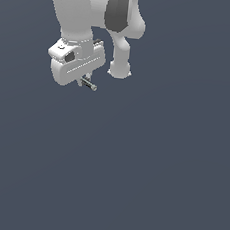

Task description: Pick up the object and move it to a goal position.

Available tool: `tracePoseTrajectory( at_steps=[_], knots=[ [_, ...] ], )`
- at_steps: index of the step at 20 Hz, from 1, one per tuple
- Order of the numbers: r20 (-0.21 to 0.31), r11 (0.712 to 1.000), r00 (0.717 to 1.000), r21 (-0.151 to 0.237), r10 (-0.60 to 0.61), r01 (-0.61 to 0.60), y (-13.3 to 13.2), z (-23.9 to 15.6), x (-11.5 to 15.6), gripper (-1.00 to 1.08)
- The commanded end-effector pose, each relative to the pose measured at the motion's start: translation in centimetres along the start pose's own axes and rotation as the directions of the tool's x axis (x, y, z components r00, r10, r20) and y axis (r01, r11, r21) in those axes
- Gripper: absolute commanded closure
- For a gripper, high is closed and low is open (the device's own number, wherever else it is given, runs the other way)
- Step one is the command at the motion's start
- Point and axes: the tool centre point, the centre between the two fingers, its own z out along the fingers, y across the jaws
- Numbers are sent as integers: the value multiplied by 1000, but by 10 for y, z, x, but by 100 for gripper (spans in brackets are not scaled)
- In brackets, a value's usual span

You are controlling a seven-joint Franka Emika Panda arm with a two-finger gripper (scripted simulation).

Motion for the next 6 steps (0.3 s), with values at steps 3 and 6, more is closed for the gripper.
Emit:
tracePoseTrajectory(
  at_steps=[3, 6],
  knots=[
    [1, 1000, 1000, 1, 0, 0, 0, -14, -11, 108],
    [1, 1000, 1000, 1, 0, 0, 1, -17, -13, 108]
  ],
)
